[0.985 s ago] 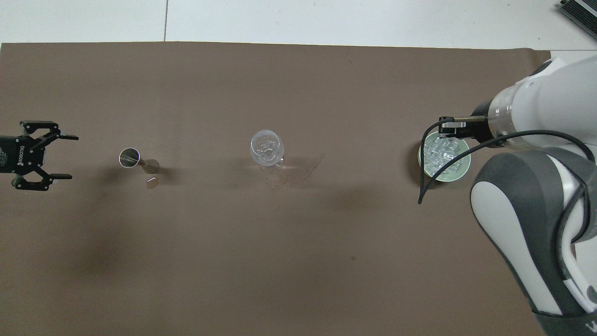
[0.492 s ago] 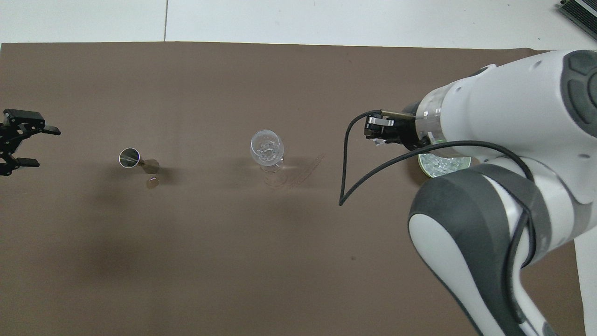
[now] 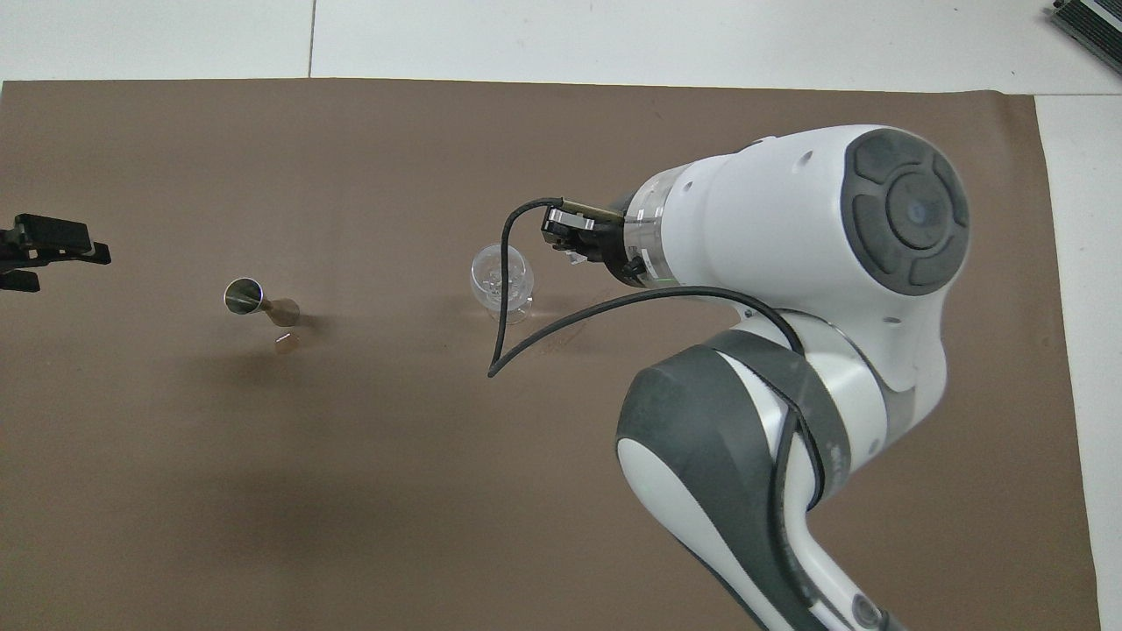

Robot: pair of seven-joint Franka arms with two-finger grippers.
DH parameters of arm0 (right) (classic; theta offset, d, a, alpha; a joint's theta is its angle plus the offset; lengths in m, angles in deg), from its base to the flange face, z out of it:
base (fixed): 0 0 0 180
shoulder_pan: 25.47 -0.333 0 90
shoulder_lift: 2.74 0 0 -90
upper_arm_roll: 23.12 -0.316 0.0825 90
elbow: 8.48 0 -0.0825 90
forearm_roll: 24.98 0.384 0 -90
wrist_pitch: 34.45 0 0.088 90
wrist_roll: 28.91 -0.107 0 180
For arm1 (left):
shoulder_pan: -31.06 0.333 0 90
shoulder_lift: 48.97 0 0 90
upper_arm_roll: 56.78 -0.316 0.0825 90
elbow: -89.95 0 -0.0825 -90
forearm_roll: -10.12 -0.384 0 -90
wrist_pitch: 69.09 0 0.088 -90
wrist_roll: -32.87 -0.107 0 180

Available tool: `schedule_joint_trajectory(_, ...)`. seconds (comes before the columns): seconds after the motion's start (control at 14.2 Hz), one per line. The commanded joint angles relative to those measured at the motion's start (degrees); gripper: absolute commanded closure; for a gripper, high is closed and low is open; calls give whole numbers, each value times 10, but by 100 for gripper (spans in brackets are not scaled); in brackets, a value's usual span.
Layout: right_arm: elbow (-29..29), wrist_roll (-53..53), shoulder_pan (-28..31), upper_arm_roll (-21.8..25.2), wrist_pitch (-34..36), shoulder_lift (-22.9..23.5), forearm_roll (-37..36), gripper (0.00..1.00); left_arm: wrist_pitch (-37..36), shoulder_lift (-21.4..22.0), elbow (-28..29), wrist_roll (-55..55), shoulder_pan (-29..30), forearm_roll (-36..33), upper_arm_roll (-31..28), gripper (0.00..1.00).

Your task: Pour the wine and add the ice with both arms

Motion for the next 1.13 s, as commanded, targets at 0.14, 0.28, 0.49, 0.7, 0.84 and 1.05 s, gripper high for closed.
schedule_joint_trajectory(0.14,-21,-33,-28,-4,-53,34,11,100,-45,59,2,-26,-67,-64,-7,0)
schedule_joint_trajectory(0.28,-21,-36,-42,-2,-72,51,10,100,-69,78,0,-26,-73,-66,-7,0)
schedule_joint_trajectory(0.49,-20,-35,-48,2,-90,71,2,100,-125,90,-44,-26,-74,-81,2,0)
schedule_joint_trajectory(0.7,-16,-35,-48,3,-93,77,-1,100,-170,90,-96,-26,-74,-89,21,0)
schedule_joint_trajectory(0.84,-15,-35,-49,3,-101,87,-4,100,-180,91,-99,-25,-73,-89,47,0)
schedule_joint_trajectory(1.05,0,-36,-48,4,-102,89,-17,100,-182,96,-77,-22,-79,-89,59,0)
